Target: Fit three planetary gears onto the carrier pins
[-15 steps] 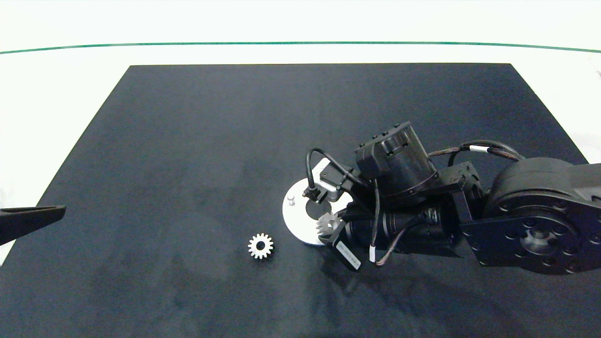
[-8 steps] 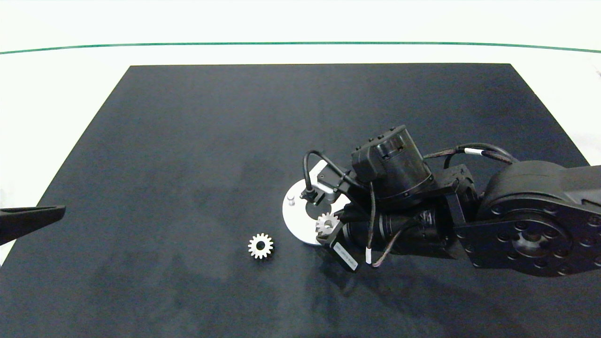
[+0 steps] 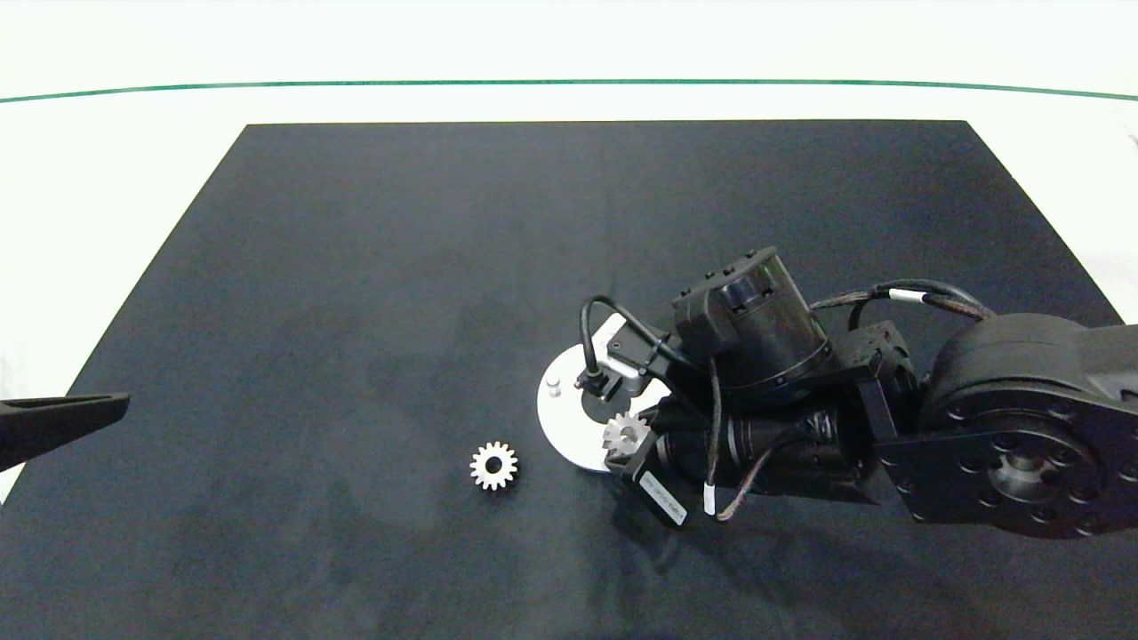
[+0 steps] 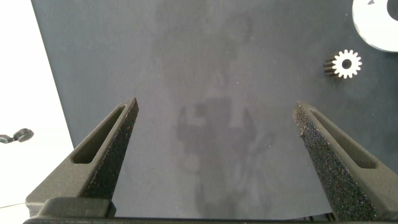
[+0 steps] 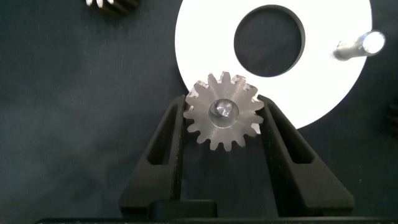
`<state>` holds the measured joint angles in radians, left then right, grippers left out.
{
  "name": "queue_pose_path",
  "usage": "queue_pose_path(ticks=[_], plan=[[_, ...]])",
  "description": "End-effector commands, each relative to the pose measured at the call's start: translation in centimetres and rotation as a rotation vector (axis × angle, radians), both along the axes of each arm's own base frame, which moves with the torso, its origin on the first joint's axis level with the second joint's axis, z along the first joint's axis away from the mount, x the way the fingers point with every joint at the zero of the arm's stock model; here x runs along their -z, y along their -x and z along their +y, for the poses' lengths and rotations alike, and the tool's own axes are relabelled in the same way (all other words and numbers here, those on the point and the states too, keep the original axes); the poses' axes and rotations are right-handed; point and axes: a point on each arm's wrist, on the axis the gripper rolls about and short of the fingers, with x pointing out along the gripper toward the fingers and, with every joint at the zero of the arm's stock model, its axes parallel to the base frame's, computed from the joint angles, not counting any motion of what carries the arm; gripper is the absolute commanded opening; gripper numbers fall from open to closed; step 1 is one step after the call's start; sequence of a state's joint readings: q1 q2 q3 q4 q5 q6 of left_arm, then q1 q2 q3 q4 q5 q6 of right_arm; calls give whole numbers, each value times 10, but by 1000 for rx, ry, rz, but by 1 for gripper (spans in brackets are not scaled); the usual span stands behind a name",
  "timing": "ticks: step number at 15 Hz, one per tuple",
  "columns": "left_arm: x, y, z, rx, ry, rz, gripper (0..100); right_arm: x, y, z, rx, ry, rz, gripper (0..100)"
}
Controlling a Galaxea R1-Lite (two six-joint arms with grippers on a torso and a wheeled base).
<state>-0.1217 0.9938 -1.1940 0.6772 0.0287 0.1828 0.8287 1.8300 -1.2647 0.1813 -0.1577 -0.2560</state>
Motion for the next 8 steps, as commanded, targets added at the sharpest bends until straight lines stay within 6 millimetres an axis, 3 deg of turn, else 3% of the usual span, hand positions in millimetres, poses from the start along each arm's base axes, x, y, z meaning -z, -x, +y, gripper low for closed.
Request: queue_pose_path(ticks=[1,8], plan=[[1,0,0,1,-2,4,100,-1,0,-1,2,1,-2,22],[1,0,0,3,-2,4,100,0,-1,-1,6,-1,-1,22]])
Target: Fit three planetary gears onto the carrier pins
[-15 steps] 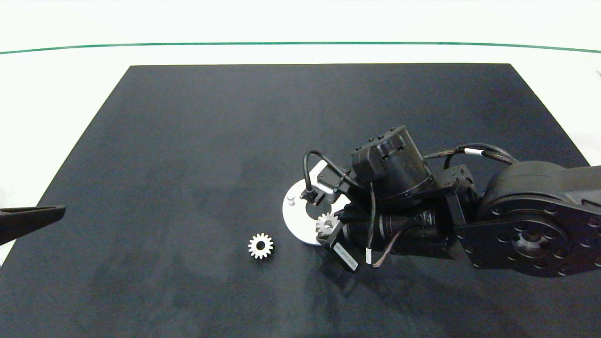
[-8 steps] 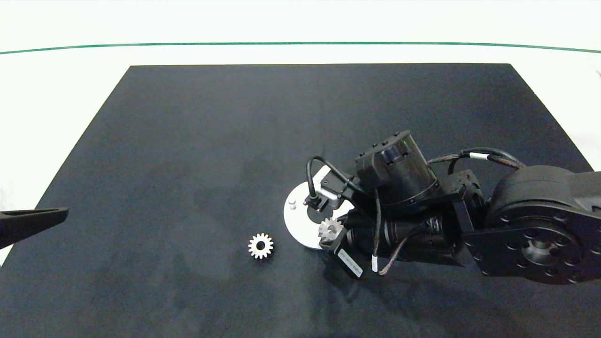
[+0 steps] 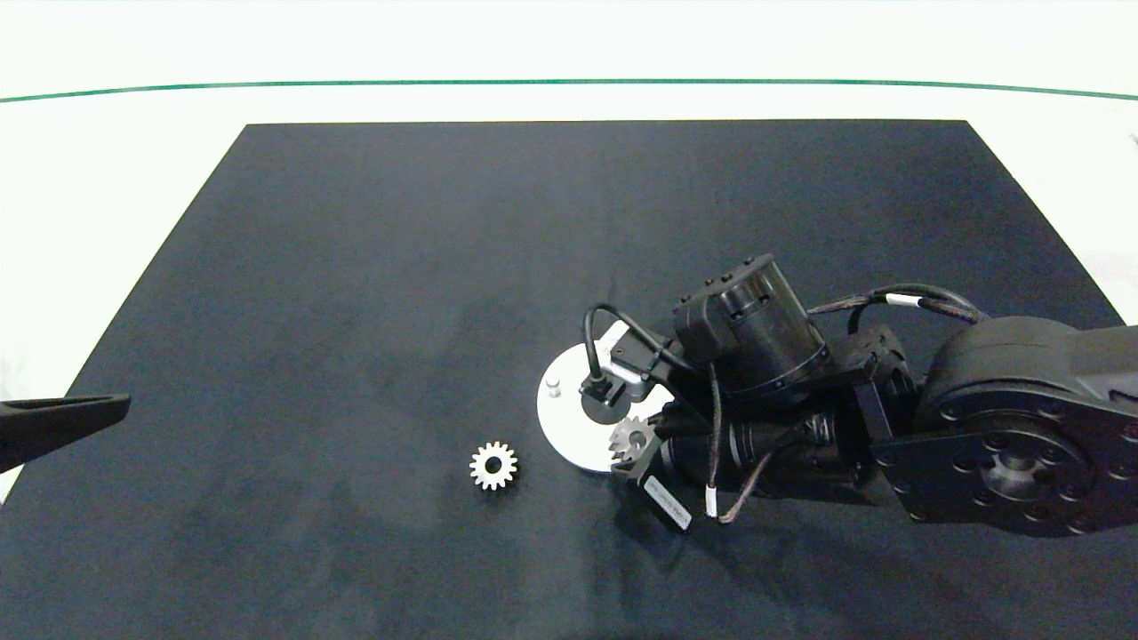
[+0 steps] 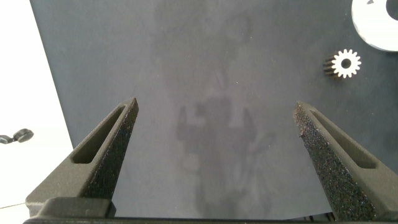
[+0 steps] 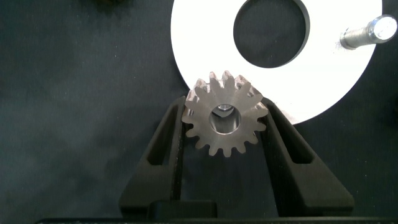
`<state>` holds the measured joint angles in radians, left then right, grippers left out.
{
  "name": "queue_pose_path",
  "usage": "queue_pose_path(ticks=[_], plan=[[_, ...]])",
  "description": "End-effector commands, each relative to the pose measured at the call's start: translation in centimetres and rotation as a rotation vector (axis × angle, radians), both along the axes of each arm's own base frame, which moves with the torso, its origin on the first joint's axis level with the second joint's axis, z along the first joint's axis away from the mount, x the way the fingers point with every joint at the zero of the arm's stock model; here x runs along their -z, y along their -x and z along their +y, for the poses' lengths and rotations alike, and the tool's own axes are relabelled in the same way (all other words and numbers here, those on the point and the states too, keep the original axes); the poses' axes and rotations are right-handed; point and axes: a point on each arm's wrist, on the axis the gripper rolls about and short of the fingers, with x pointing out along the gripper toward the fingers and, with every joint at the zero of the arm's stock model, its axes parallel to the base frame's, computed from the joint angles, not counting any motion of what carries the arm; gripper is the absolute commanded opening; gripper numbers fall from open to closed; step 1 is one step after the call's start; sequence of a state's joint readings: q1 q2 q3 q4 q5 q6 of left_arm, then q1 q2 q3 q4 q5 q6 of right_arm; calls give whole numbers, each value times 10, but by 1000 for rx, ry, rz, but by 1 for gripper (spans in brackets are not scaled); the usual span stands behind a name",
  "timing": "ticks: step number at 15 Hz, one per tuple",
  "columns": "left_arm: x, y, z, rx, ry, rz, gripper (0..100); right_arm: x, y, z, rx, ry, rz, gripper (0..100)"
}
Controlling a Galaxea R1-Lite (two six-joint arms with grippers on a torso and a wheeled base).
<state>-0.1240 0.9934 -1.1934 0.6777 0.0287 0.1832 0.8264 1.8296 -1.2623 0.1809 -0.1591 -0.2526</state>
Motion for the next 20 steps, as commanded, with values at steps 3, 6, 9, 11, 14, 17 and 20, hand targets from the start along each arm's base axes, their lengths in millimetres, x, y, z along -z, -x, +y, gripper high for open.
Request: queue_pose_path(ticks=[3,6,9,11,14,17,20], plan=[[0,0,0,1,-3,4,100,-2,0,-1,0,-3,-5,22],[0,0,0,0,-1,4,100,-2,0,-1,0,-3,-5,22],[0,0,0,-2,-4,5,100,-2,-1,-1,2,-5,-7,22],[0,0,0,1,-3,4,100,-2,-1,-1,3,-5,-9,22],[0,0,0,-1,-1,4,100,-3,-1,-1,2,-7,-12,22],[0,0,0,-3,-2,4,100,-1,0,0,-1,-1,-6,22],[0,0,0,-3,-2,4,100,2,1,-1,-1,7,1,22]])
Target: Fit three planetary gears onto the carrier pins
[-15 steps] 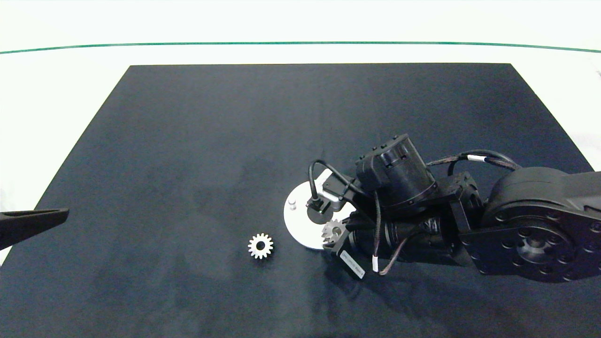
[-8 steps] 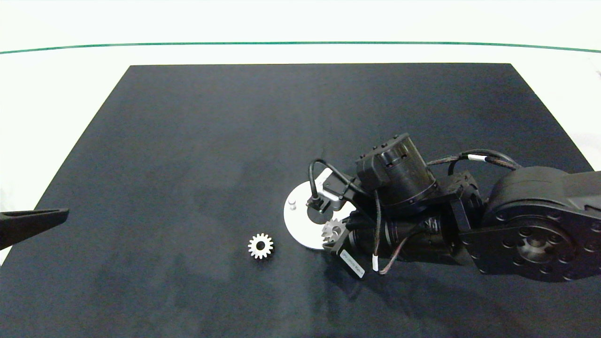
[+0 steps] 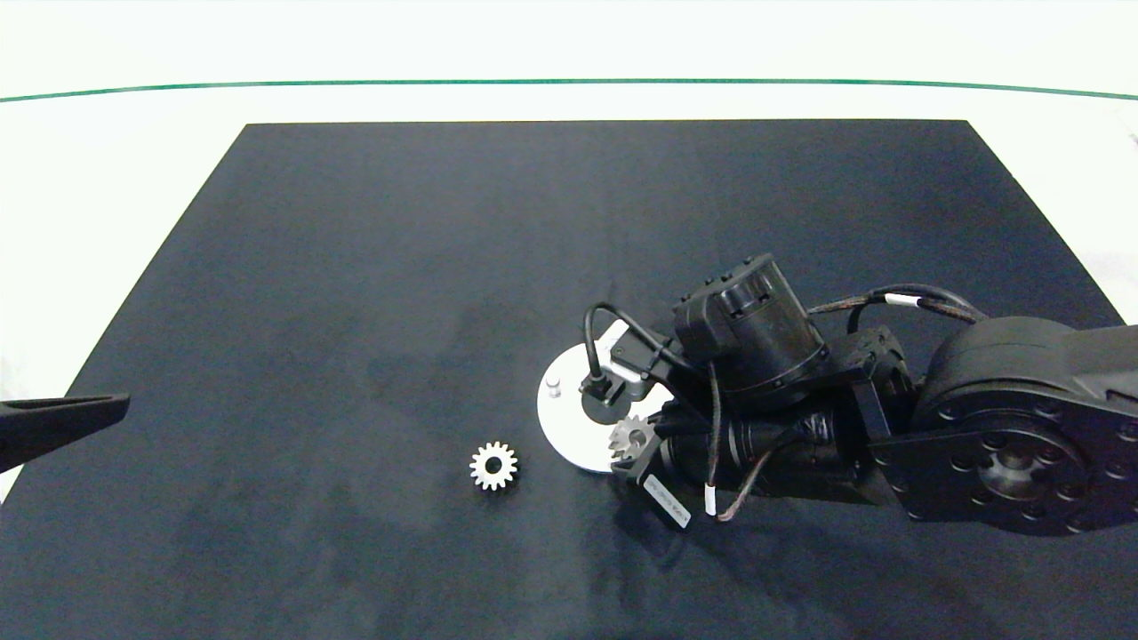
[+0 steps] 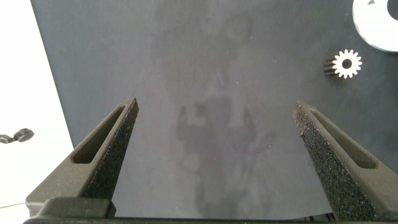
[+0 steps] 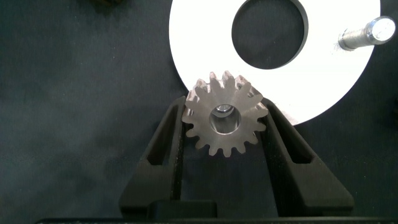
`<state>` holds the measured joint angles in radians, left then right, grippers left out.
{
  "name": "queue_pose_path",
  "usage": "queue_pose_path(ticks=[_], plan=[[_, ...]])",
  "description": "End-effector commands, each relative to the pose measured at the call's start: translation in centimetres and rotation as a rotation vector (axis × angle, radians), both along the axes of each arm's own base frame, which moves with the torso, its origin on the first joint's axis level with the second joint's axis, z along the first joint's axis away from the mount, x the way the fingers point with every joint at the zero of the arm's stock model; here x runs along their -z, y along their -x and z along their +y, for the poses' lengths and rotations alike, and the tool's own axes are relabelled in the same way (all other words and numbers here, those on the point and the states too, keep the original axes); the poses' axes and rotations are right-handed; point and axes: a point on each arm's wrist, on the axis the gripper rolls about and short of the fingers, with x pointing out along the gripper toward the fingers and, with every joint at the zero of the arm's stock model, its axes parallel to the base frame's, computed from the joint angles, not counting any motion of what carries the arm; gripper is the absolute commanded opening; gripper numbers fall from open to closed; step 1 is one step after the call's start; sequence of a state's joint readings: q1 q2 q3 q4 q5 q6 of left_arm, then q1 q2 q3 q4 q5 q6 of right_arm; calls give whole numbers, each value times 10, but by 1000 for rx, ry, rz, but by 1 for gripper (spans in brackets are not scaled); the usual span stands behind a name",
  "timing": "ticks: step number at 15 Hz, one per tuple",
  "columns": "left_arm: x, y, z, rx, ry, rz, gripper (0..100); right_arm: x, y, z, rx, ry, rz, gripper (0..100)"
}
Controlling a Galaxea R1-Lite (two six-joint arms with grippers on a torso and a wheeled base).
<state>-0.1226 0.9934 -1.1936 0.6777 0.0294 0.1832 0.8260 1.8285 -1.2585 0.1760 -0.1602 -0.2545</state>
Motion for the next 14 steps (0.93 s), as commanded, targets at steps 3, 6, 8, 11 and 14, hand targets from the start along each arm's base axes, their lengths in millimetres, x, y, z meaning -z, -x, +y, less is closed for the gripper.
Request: queue_pose_path(ticks=[3,6,8,11,14], plan=[[0,0,0,1,-2,3,100,5,1,-2,1,15,13,22],[0,0,0,3,-2,2,100,4,1,-2,1,15,10,22],[0,0,0,3,-2,2,100,5,1,-2,4,16,12,22],[0,0,0,3,-2,2,100,3,1,-2,2,11,8,22],[0,0,0,3,-2,2,100,3,1,-2,3,9,8,100]])
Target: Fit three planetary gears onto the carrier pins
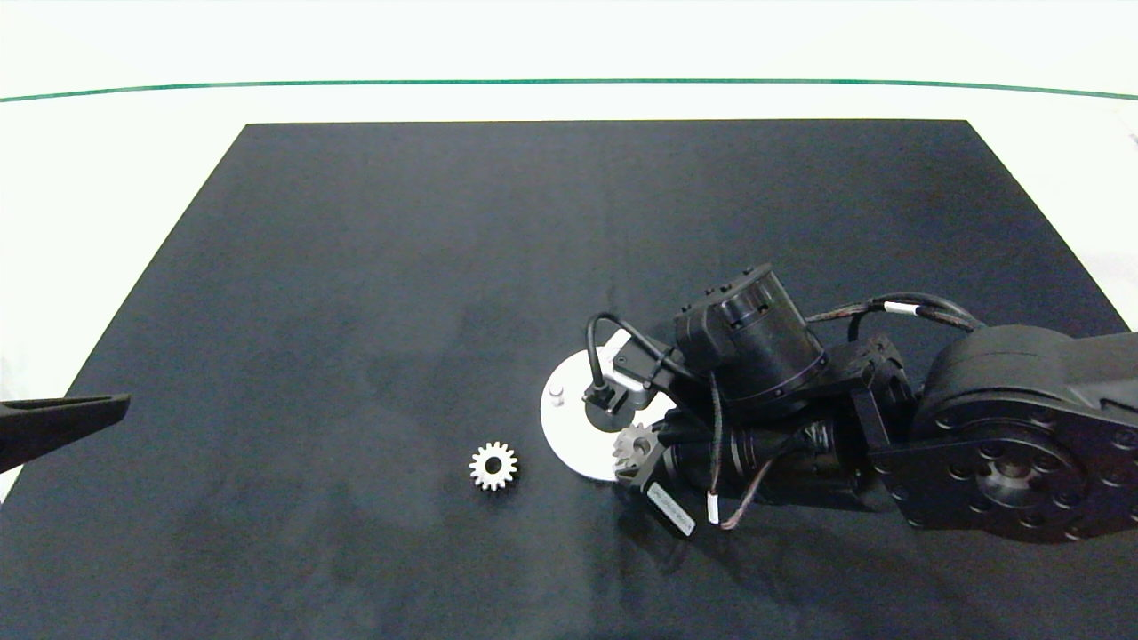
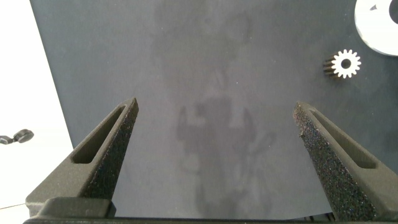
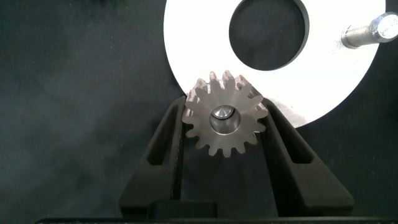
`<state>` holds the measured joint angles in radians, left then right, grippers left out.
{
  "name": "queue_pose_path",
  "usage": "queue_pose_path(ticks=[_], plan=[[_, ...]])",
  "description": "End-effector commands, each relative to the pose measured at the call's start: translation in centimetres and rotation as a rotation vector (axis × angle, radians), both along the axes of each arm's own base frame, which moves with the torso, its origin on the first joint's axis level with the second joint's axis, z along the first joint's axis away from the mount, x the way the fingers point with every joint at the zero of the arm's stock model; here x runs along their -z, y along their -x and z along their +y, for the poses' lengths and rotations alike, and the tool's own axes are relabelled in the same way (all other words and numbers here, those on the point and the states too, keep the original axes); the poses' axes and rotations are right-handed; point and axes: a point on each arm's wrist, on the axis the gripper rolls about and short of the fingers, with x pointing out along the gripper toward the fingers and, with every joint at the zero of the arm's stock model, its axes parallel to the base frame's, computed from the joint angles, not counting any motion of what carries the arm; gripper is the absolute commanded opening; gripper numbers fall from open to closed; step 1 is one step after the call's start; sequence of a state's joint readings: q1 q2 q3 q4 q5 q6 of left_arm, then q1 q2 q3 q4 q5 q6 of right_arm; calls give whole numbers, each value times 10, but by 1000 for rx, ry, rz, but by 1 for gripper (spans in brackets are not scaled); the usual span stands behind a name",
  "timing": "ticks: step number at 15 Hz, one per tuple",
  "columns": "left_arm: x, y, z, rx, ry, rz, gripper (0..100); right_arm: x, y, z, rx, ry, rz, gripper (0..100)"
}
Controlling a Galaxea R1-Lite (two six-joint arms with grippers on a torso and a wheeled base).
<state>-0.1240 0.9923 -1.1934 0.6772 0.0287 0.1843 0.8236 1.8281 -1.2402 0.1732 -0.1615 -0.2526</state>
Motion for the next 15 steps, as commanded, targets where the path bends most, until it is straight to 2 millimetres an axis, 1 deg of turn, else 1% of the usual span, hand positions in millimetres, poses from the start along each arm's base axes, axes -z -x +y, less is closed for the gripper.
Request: queue_pose_path(ticks=[1,6,8,10,12,15], plan=[[0,0,0,0,-2,5,100,-2,0,0,-2,-4,-5,100],[0,0,0,0,-2,4,100,-3,-1,0,12,-7,-26,100],[0,0,0,0,-2,4,100,-7,0,-1,17,-20,-41,100],[0,0,0,-2,-1,4,100,-22,-4,-14,54,-53,-73,100],[0,0,0,0,-1,4,100,-33,-13,-26,102,-81,-100,100],[0,0,0,-1,-3,4,100,-36,-33,-47,184,-92,-118,100]])
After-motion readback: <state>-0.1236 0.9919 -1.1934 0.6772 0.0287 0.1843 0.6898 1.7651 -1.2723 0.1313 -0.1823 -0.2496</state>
